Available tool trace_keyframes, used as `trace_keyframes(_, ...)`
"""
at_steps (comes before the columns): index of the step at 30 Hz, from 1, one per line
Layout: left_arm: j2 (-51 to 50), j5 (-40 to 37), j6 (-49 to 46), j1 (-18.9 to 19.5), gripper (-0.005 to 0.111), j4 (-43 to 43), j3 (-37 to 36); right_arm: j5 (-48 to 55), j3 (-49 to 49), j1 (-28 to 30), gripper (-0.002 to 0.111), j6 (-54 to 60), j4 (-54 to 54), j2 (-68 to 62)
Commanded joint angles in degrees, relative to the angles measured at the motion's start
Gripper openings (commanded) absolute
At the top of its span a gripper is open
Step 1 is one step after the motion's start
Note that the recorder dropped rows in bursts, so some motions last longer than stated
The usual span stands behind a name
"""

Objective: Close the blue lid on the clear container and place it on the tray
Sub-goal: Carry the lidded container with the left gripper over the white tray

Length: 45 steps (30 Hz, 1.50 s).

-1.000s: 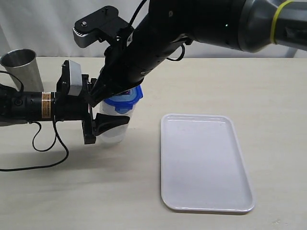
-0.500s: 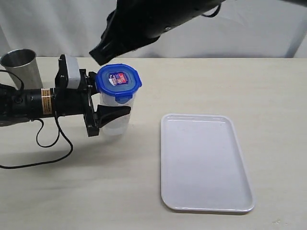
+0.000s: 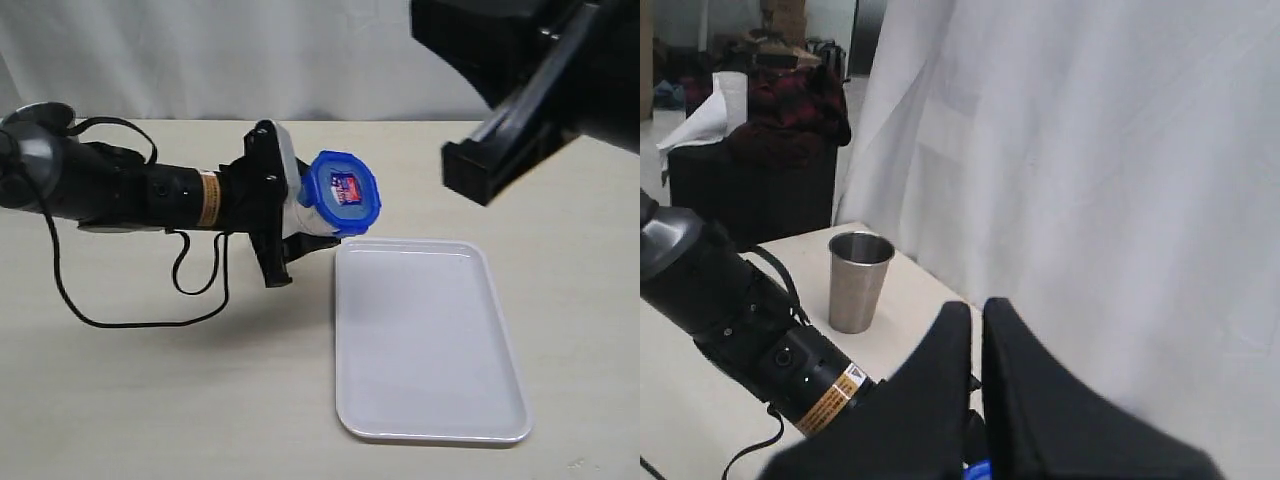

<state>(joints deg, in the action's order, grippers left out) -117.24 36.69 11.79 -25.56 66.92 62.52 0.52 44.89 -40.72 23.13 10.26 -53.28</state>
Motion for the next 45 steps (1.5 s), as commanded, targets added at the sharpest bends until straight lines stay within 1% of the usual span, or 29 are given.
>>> trace_keyframes(1,0.87,-9.39,-5.90,-5.24,0.000,-0.13,4.10,-4.31,-5.93,3.50,0.005,0.02,1.91,6.84)
trace_keyframes(6,0.87,-21.11,-17.88,-11.21,0.000,-0.13,8.09,-5.86,-9.41,6.41,0.005,0.02,2.58,11.12)
trace_keyframes(9,0.87,-24.70,-26.08,-13.89,0.000,-0.13,9.04,-6.23,-9.80,6.60,0.005,0.02,2.58,12.14)
trace_keyframes(11,0.87,-25.55,-30.65,-14.82,0.000,-0.13,9.18,-6.23,-9.80,6.60,0.005,0.02,2.58,12.14)
trace_keyframes(15,0.87,-29.15,-35.48,-16.42,0.000,-0.13,9.18,-6.23,-9.80,6.60,0.005,0.02,2.58,12.14)
trace_keyframes(20,0.87,-33.20,-39.86,-17.18,0.000,0.09,9.18,-6.01,-9.80,6.60,0.005,0.02,2.58,12.12)
trace_keyframes(25,0.92,-34.68,-45.07,-17.18,0.000,0.09,9.18,-5.46,-9.80,6.60,0.005,0.02,2.58,12.12)
trace_keyframes(27,1.01,-34.68,-45.17,-17.18,0.000,0.34,9.18,-5.41,-9.80,6.60,0.005,0.02,2.58,12.12)
trace_keyframes(34,1.01,-34.41,-45.17,-17.18,0.000,6.07,9.18,-5.42,-9.80,6.60,0.005,0.02,2.58,12.12)
trace_keyframes(40,1.01,-31.87,-46.28,-17.18,0.000,6.07,9.18,-5.42,-9.80,6.60,0.005,0.02,2.58,12.12)
trace_keyframes(45,1.01,-31.60,-46.14,-17.18,0.000,5.84,9.18,-5.42,-9.80,6.60,0.005,0.02,2.58,12.12)
